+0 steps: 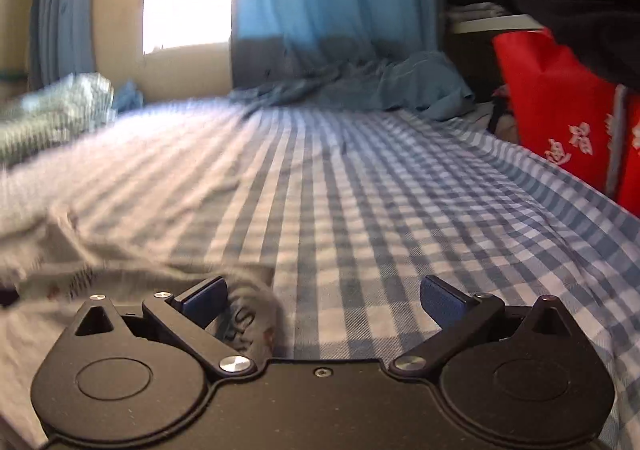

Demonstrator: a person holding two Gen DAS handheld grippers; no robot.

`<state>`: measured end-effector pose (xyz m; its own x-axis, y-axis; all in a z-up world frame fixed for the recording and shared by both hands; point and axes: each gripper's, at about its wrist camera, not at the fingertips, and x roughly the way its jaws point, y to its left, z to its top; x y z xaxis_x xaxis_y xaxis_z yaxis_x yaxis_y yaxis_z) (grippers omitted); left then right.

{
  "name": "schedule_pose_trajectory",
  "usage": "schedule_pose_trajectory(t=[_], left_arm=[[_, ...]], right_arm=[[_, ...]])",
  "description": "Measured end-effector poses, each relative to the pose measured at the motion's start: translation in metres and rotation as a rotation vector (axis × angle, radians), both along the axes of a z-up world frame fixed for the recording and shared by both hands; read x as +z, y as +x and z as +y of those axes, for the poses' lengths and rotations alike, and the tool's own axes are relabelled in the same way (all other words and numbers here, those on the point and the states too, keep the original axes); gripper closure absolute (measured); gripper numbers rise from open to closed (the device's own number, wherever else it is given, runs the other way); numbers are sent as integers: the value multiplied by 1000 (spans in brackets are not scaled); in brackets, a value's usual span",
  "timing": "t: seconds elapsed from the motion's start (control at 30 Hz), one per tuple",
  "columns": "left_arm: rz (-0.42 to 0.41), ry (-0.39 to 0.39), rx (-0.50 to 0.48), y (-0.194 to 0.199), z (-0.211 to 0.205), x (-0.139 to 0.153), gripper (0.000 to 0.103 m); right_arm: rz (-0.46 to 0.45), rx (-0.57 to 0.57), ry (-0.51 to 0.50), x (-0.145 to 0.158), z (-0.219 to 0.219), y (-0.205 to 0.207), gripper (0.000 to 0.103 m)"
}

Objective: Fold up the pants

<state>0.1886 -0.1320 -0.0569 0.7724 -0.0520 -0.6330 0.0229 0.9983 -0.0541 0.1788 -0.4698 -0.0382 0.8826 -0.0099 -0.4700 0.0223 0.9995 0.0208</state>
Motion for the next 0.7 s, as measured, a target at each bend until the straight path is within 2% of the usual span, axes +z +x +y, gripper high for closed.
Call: schedule_pose_trajectory(t=[0.1,0.23,0.33,0.43,0.47,0.53,0.7], left_arm=[[0,1,0,0,0,0,0],[0,0,1,1,0,0,0],[0,-1,1,1,0,0,0],[0,-3,0,1,1,0,0],[0,-3,0,1,1,0,0],[0,-4,0,1,0,0,0],[-3,-15,0,1,3,0,0]], right_arm=[[18,-54,41,-1,-9,4,1],[161,-128,-11,-12,-5,26,1],[135,-151,-64,-11,3,22,1],[26,-196,-132,1,15,4,1],[-3,-179,-145,6,22,-2,1],[-5,-119,-175,10,40,-13,1],[-26,-63,-420,-4,93,-51,1]])
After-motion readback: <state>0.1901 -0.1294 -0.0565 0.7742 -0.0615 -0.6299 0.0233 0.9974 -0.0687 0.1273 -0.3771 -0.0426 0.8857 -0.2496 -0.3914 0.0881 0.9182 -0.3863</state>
